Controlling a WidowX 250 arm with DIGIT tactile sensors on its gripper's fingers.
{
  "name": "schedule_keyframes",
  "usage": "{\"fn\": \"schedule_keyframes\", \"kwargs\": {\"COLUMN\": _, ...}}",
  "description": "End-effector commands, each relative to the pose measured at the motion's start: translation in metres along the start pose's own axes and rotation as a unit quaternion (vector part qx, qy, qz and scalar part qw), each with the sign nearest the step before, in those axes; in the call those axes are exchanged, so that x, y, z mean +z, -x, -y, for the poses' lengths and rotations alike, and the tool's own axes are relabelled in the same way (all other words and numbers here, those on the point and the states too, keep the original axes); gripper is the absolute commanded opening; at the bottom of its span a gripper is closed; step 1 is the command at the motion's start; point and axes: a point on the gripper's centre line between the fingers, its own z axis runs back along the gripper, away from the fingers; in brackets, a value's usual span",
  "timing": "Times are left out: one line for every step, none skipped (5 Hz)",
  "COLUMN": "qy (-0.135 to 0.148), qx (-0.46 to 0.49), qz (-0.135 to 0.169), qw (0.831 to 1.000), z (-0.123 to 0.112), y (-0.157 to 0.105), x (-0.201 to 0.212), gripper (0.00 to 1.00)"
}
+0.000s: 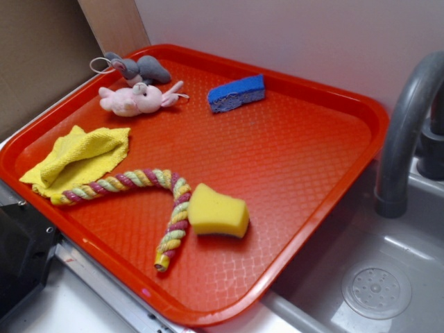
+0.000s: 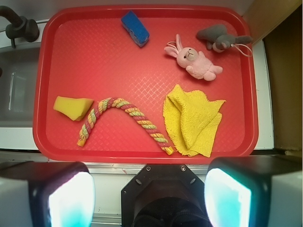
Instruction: Grab the gray animal.
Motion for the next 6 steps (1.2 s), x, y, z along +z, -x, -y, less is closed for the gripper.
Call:
{"fn": "schedule_keyframes", "kwargs": {"qy": 0.0, "qx": 0.0, "qz": 0.0, "qw": 1.0, "z": 0.0, "y": 0.0, "x": 0.0, "gripper": 1.0}}
{"fn": "schedule_keyframes", "kwargs": {"qy": -0.003, "qx": -0.074, "qz": 0.034, "qw": 0.997, "z": -0.009, "y": -0.026, "x": -0.033, "gripper": 1.0}}
{"fn": "schedule_keyframes", "kwargs": {"qy": -0.045, "qx": -0.113, "qz": 0.06, "qw": 0.991, "z": -0.025, "y": -0.052, "x": -0.05, "gripper": 1.0}}
{"fn": "schedule_keyframes", "kwargs": {"qy": -0.067, "qx": -0.134, "qz": 0.083, "qw": 0.985, "z": -0.059, "y": -0.081, "x": -0.071, "gripper": 1.0}}
{"fn": "schedule_keyframes", "kwargs": {"qy": -0.09, "qx": -0.103, "qz": 0.067, "qw": 0.988, "z": -0.102, "y": -0.11, "x": -0.104, "gripper": 1.0}}
{"fn": "schedule_keyframes", "kwargs": {"qy": -0.112, "qx": -0.084, "qz": 0.054, "qw": 0.989, "z": -0.125, "y": -0.128, "x": -0.123, "gripper": 1.0}}
